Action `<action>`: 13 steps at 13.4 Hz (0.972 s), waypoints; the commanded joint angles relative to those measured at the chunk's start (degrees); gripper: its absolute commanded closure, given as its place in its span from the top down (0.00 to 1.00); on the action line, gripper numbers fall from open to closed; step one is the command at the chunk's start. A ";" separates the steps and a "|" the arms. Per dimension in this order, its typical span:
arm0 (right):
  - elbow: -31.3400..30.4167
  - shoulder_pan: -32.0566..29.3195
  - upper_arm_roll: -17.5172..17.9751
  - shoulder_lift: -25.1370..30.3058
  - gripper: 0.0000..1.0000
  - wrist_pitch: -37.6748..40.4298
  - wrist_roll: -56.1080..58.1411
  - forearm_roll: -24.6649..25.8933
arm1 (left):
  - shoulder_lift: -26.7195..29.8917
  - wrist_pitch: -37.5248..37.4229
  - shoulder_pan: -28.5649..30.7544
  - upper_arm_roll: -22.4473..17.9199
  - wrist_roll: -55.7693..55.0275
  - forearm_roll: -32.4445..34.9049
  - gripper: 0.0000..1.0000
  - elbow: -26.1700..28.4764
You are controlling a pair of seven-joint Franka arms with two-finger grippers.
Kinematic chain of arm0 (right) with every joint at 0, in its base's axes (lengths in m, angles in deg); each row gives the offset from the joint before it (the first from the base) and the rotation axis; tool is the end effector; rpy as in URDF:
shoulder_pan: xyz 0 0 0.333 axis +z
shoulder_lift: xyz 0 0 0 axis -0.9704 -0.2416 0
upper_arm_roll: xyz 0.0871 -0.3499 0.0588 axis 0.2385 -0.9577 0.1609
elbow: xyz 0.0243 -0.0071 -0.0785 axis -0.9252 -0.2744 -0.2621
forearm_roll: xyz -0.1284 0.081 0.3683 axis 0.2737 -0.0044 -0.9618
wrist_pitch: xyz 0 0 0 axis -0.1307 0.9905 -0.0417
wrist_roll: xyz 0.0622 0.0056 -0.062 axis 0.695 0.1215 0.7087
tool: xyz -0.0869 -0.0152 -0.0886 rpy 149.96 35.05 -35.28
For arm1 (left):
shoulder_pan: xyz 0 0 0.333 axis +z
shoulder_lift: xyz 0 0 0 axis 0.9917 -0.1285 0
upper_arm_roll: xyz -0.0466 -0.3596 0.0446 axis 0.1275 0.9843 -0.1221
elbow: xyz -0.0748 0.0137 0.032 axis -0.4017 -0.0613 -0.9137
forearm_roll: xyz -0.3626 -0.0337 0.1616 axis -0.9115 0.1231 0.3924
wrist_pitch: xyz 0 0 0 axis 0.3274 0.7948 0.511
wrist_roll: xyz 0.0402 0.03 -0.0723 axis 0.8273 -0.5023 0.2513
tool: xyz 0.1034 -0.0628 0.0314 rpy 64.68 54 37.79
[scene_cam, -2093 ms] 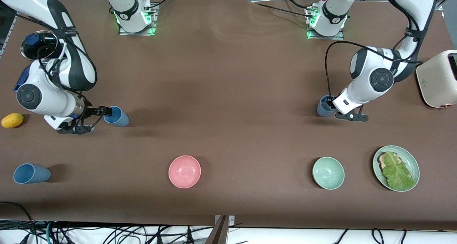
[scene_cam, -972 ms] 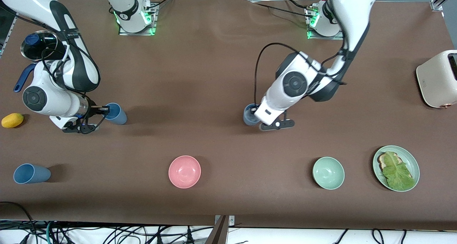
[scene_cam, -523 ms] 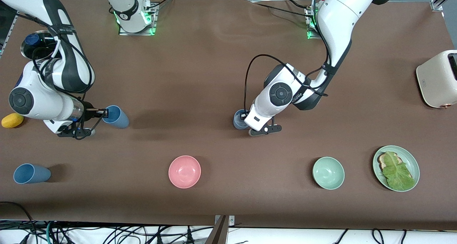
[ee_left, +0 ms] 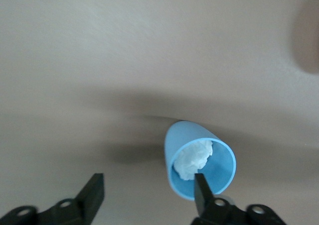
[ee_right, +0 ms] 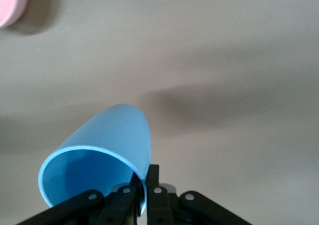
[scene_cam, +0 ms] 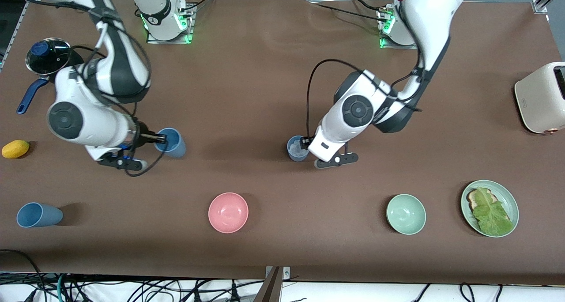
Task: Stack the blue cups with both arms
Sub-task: 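Place the left gripper's cup mid-table while the right gripper lifts its cup, then lower the right gripper's cup into the other cup while the left gripper withdraws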
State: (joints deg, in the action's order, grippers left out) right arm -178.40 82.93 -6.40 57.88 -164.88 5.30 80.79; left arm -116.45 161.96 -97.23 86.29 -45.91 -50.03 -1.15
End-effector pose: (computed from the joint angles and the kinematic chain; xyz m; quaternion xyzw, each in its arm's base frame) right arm 0.6417 0.1721 0.4023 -0.9890 0.1010 0.1083 0.0010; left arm 0.6309 -0.3718 0.3605 0.9884 0.1189 -0.0615 0.0715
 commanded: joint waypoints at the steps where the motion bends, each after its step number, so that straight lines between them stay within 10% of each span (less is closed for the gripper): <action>1: 5.73 6.33 -0.30 -1.91 0.00 4.75 -9.53 -0.42 | 6.64 -6.24 2.22 -0.20 1.59 -0.26 1.00 1.06; 13: 32.20 28.24 0.22 -19.49 0.00 3.47 -47.16 -3.84 | 8.85 -19.71 14.52 -0.73 25.75 0.18 1.00 -5.44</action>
State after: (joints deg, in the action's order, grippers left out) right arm -152.57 110.67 -6.20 42.19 -160.89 -38.71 78.70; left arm -107.67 143.19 -83.18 85.68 -23.07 -49.99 -5.79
